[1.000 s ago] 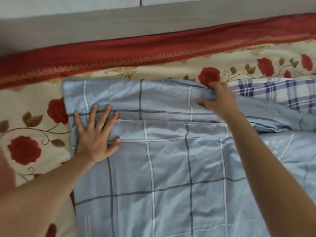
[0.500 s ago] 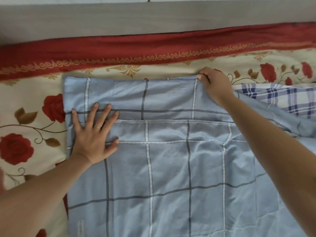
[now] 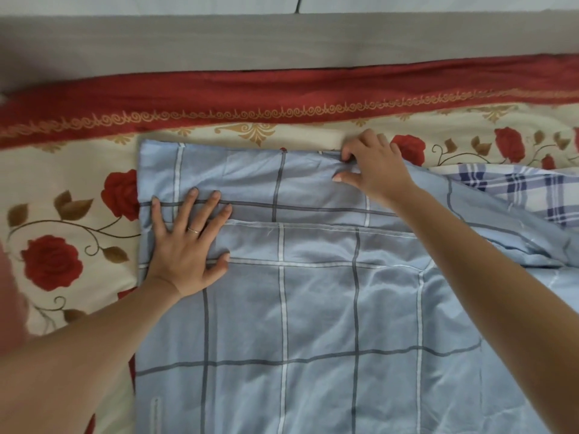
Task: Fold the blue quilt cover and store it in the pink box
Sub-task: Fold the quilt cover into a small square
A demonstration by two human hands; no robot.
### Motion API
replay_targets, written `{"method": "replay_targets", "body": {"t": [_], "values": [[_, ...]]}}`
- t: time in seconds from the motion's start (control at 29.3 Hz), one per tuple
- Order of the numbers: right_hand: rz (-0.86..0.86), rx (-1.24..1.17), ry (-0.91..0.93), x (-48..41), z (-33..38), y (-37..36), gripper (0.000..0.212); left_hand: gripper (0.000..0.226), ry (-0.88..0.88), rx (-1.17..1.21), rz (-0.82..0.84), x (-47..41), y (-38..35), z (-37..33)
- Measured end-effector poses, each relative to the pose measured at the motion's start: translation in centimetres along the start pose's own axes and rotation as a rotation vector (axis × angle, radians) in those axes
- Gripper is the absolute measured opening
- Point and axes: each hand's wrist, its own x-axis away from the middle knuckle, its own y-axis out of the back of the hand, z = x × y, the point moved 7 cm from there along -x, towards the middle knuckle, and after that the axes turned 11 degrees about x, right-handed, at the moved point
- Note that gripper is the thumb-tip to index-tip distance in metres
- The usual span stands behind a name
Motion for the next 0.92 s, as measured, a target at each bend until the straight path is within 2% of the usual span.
{"method": "replay_targets", "body": {"t": [0.07,0.14,0.21,0.34,0.44,0.51,0.58,0.65,0.72,0.82,0.92], "values": [[0.043,0.068,0.028,-0.4,0.4,0.2,0.036,0.073,-0.001,0.001,-0.005,-0.1,0.0,-0.2],[0.017,0.088,0.050,-0.7,0.8,0.7,0.028,0.073,0.009,0.012,0.005,0.1,-0.1,-0.4],[-0.001,0.001,0.032,-1.0,0.6,1.4,0.019,0.073,0.014,0.015,0.010,-0.1,-0.2,-0.4],[0.159,-0.148,-0.001,-2.5,1.0,0.3,0.017,0.074,0.012,0.009,0.007,-0.1,0.1,0.2],[0.224,-0.220,-0.045,-2.8,2.2,-0.1,0.034,0.076,0.007,0.011,0.006,-0.2,0.0,0.2],[0.249,-0.289,0.011,-2.9,4.5,0.4,0.055,0.077,0.009,0.010,0.005,-0.3,0.0,0.1],[0.253,-0.357,0.115,-3.5,8.2,0.9,0.064,0.077,0.019,0.011,0.005,0.0,-0.1,0.2],[0.266,-0.470,0.193,-4.9,11.8,1.1,0.060,0.078,0.022,0.016,0.006,0.2,-0.1,0.3],[0.249,-0.515,0.265,-6.7,15.2,1.5,0.048,0.078,0.022,0.011,-0.006,0.0,0.0,0.2],[0.158,-0.423,0.285,-9.0,17.7,2.2,0.024,0.080,0.035,0.022,-0.016,-0.3,0.2,-0.3],[0.104,-0.339,0.238,-9.5,18.6,1.1,0.024,0.081,0.036,0.010,-0.004,0.1,0.0,0.2]]}}
